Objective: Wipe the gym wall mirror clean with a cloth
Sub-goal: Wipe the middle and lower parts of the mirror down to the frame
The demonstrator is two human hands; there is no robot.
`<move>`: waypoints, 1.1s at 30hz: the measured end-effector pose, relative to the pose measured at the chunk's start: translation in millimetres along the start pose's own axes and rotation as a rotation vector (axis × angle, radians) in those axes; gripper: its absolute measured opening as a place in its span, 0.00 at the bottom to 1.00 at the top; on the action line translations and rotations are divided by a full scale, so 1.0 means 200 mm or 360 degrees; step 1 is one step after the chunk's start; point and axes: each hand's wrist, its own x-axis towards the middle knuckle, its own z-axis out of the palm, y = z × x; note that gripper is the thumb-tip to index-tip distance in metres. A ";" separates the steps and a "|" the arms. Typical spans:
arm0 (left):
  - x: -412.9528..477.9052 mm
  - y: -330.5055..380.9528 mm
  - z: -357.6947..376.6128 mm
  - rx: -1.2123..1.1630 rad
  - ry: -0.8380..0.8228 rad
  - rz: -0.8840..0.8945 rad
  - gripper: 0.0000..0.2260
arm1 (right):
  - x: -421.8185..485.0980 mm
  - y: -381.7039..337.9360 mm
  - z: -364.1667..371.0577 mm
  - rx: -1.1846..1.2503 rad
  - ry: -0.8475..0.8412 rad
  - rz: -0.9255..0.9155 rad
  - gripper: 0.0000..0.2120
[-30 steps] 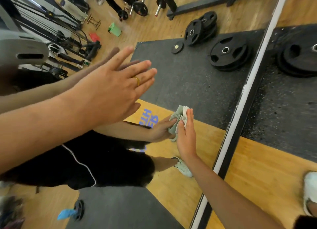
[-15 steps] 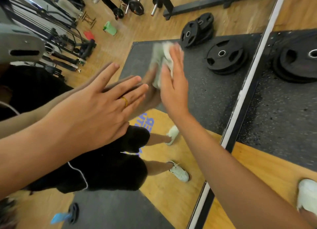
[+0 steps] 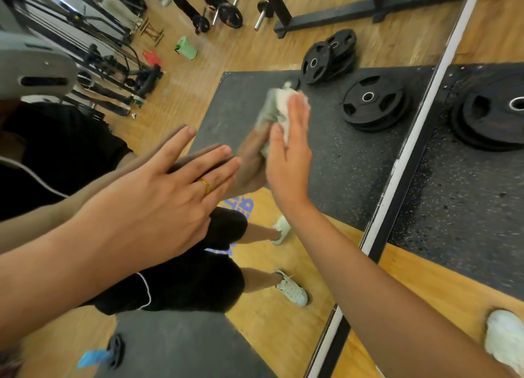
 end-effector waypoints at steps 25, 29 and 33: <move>-0.01 -0.02 0.01 -0.0003 -0.0038 0.0006 0.30 | -0.03 0.60 -0.29 -0.0147 0.0015 0.0452 0.25; 0.00 -0.03 0.01 -0.0024 -0.0033 0.0014 0.30 | 0.00 0.74 -0.34 -0.0121 0.0202 0.1053 0.25; -0.02 -0.01 0.01 -0.0046 -0.0025 0.0007 0.29 | 0.15 0.55 -0.25 -0.0033 0.0254 0.0929 0.24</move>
